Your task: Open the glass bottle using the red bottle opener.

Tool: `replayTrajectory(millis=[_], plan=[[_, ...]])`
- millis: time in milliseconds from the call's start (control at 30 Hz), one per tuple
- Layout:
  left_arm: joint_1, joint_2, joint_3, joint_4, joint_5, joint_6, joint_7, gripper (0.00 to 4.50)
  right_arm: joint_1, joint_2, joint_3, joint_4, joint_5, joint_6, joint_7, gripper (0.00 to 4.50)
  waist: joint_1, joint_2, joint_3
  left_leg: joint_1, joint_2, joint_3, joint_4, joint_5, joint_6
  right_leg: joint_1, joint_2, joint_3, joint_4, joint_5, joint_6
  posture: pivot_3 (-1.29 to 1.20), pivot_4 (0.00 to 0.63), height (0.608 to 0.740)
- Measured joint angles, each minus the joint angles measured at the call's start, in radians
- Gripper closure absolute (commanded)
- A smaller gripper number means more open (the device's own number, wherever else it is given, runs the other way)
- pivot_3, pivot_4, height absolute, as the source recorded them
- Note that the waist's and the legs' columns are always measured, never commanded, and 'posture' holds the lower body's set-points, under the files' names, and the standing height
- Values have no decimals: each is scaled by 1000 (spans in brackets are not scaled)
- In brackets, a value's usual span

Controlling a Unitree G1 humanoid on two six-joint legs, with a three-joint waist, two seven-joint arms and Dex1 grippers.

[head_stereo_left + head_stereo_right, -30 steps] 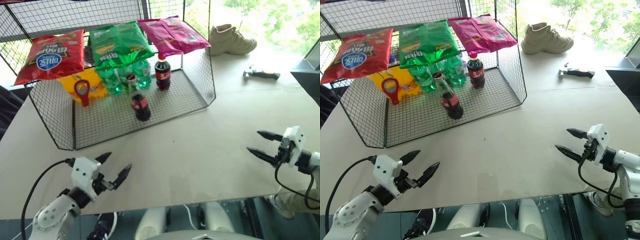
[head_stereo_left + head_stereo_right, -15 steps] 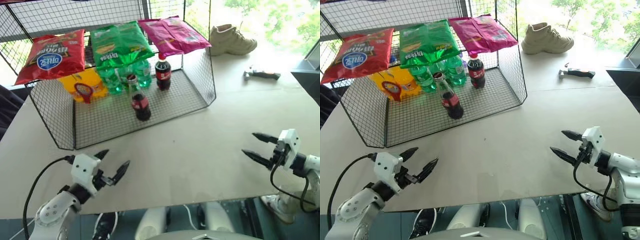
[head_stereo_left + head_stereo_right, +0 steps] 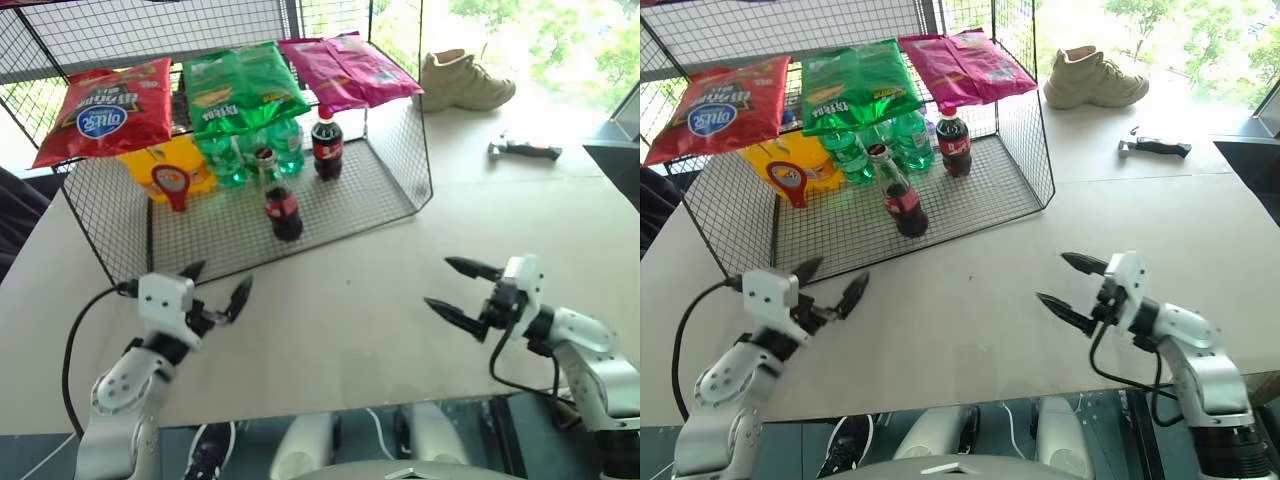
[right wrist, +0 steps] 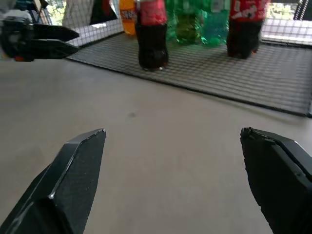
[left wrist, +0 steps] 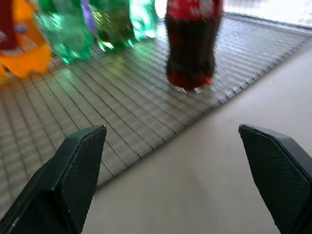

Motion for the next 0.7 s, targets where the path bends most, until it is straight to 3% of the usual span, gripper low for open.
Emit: replayTrajectory(millis=[133, 300, 700], plan=[[-179, -13, 28, 62, 27, 18, 131, 0, -50, 78, 76, -134, -42, 75, -160, 49, 0, -2, -1, -1, -2, -2, 0, 2, -4, -1, 1, -1, 2, 0, 0, 0, 150, 740], [-299, -14, 47, 144, 64, 14, 227, 0, -101, 118, 133, -243, -53, 150, -271, 49, -3, -2, -1, -2, -3, -2, 0, 4, -7, -3, 1, -1, 2, 0, 0, 0, 150, 740], [-448, -3, 64, 327, 120, -61, 297, 0, -135, 99, 162, -286, -66, 193, -320, 49, -2, -3, -1, -3, -4, -3, 0, 4, -7, -4, 1, -2, 3, 0, 0, 0, 150, 740]])
